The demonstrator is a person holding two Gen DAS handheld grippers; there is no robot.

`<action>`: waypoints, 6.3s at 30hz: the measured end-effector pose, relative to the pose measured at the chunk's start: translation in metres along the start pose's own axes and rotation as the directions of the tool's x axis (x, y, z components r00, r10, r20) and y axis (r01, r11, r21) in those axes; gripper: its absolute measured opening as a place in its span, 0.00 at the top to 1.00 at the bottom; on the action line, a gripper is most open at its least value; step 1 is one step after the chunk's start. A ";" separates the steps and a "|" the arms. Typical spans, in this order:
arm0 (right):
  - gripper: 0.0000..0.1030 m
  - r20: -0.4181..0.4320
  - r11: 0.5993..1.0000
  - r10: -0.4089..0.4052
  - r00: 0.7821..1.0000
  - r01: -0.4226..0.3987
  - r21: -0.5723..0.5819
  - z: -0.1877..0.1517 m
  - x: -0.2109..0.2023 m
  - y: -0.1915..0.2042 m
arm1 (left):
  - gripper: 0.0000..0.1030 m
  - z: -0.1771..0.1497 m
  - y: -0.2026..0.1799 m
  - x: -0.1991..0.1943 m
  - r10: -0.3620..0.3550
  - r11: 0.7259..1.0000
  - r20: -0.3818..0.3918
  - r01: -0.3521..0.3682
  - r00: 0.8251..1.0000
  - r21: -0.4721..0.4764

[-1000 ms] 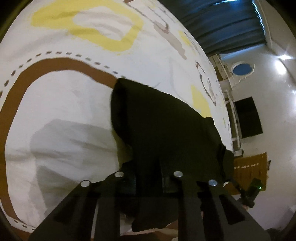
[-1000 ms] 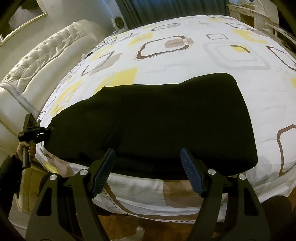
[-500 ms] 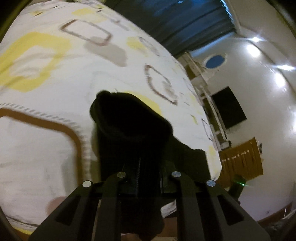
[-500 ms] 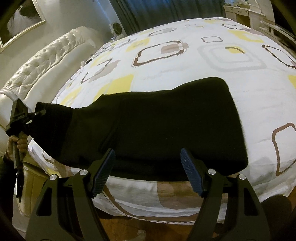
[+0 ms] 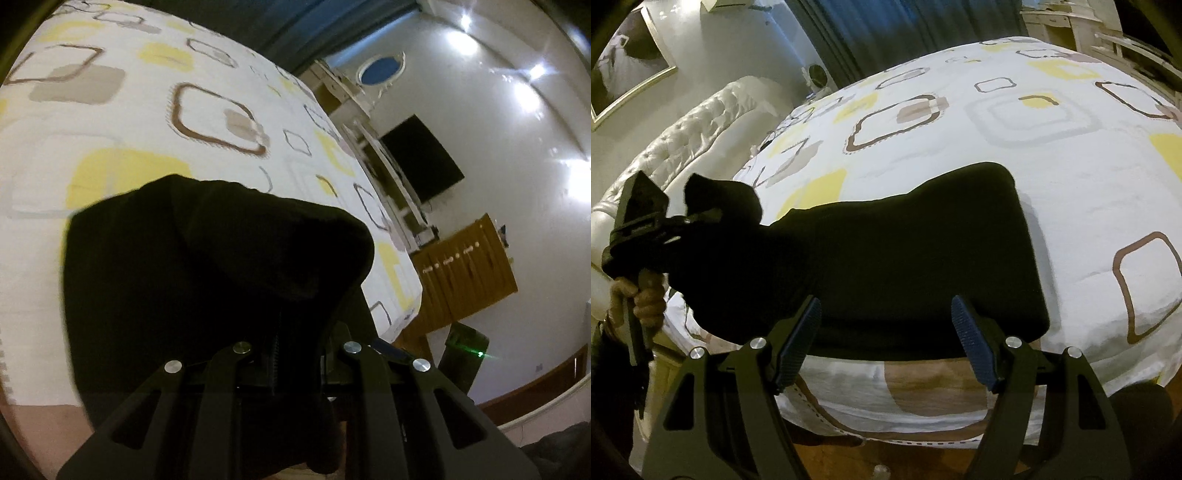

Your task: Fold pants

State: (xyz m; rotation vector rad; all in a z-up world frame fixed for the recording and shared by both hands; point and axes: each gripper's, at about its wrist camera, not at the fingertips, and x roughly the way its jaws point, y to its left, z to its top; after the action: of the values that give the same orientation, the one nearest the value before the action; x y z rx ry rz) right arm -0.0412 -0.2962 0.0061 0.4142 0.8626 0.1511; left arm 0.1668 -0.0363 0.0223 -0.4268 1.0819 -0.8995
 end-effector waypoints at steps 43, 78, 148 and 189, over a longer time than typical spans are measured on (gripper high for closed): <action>0.29 0.077 0.976 -0.030 0.997 0.012 0.216 -0.005 -0.032 -0.093 | 0.47 -0.020 -0.105 0.203 0.204 0.976 -0.137 -0.190 0.969 0.110; 0.19 -0.089 0.928 0.125 0.988 -0.085 0.361 0.045 0.040 -0.102 | 0.22 -0.038 0.038 0.023 0.396 0.917 0.118 -0.384 0.911 -0.112; 0.64 -0.128 0.853 0.429 0.894 -0.354 0.385 0.044 0.105 -0.131 | 0.63 -0.027 0.076 0.051 0.129 0.983 -0.012 -0.129 0.992 -0.128; 0.64 -0.154 0.829 0.482 0.862 -0.393 0.399 0.120 0.198 -0.089 | 0.62 0.013 0.149 0.000 0.141 0.964 0.043 -0.127 0.989 -0.235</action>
State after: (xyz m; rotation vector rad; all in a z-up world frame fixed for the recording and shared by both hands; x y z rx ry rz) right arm 0.1744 -0.3539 -0.1006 0.9554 1.0345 0.4908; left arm 0.2405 0.0496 -0.0754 -0.5634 1.1514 -0.6391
